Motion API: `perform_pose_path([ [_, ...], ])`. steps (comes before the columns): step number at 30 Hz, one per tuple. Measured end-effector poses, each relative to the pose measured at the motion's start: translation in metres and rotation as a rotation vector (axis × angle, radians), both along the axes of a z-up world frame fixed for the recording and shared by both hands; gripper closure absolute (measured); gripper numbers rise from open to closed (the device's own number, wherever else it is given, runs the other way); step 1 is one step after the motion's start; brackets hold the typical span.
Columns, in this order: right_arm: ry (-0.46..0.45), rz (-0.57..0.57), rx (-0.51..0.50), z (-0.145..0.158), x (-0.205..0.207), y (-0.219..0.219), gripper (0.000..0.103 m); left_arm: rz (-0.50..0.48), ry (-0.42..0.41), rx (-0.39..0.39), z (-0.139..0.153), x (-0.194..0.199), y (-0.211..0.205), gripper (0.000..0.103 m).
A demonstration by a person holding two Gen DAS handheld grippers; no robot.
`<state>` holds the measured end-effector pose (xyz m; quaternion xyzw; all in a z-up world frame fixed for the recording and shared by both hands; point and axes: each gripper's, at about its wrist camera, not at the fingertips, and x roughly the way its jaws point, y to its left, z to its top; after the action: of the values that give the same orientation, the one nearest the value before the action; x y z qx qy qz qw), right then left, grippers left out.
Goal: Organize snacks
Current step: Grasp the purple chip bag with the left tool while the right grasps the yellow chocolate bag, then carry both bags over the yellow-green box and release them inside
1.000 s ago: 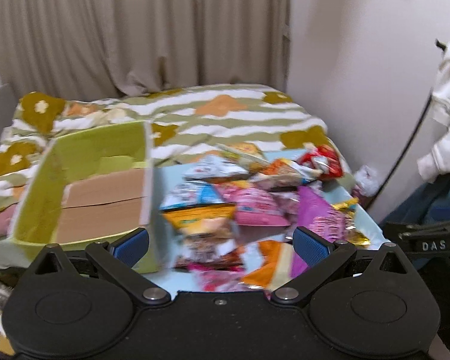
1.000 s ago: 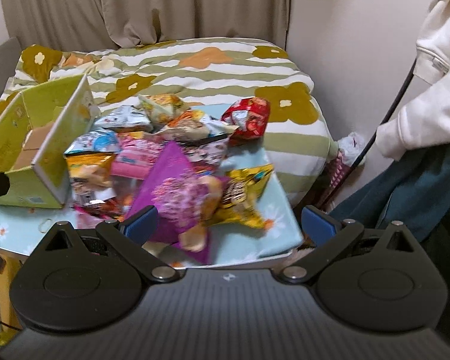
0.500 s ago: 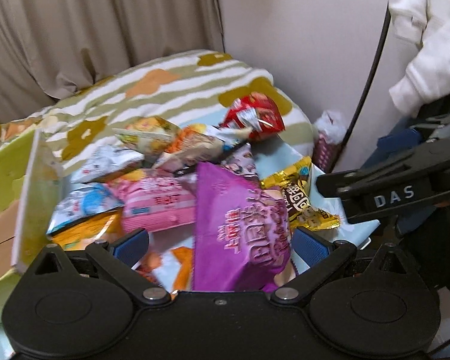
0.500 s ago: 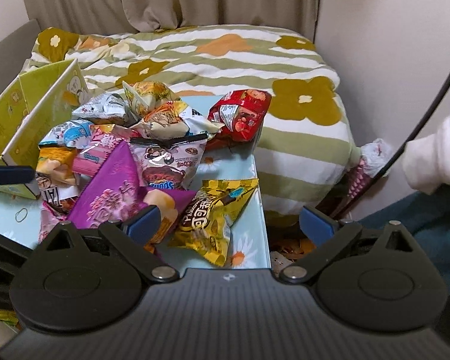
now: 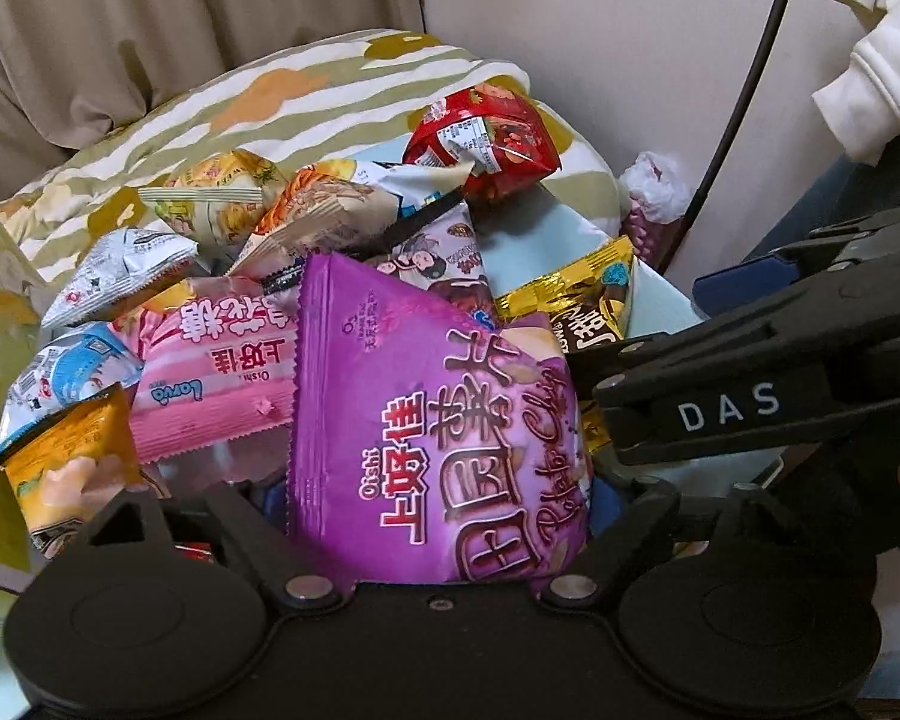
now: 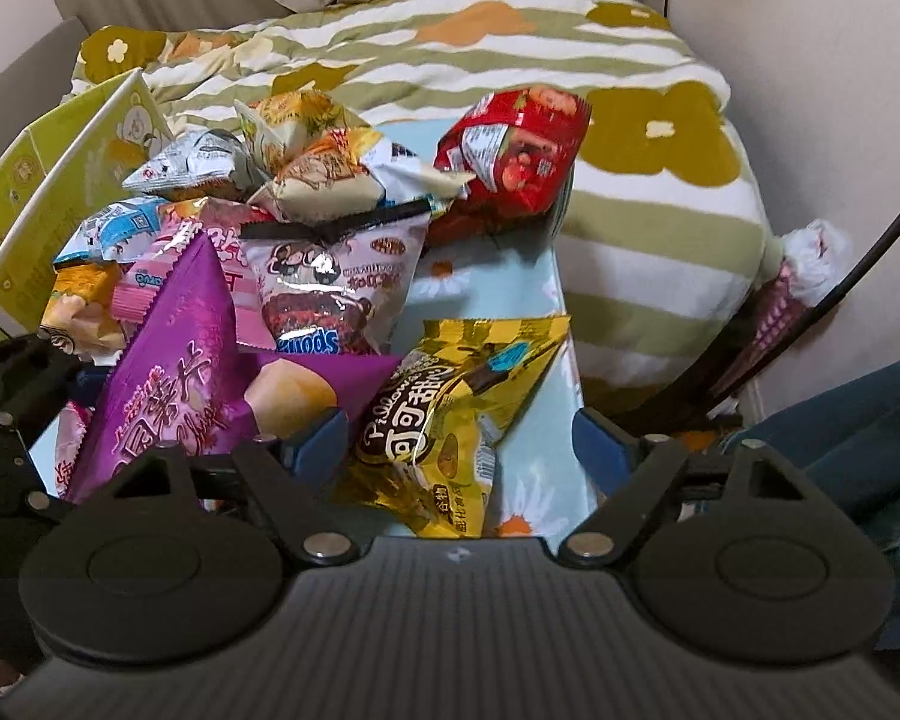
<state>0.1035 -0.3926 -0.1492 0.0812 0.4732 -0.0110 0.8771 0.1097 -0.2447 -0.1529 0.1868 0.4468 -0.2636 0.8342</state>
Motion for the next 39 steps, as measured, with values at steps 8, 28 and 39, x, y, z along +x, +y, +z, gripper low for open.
perform_pose_path([
  [8, 0.056, -0.036, 0.131, -0.017, 0.009, -0.009, 0.012, 0.002, -0.002, 0.005, 0.008, 0.001, 0.007, 0.026],
  [28, 0.074, -0.071, 0.185, -0.03, 0.013, -0.007, 0.035, 0.05, -0.01, -0.035, 0.01, 0.001, 0.015, 0.027],
  [39, -0.011, -0.058, 0.108, 0.011, -0.01, -0.005, 0.038, 0.051, -0.059, -0.086, 0.041, -0.019, 0.02, 0.028],
])
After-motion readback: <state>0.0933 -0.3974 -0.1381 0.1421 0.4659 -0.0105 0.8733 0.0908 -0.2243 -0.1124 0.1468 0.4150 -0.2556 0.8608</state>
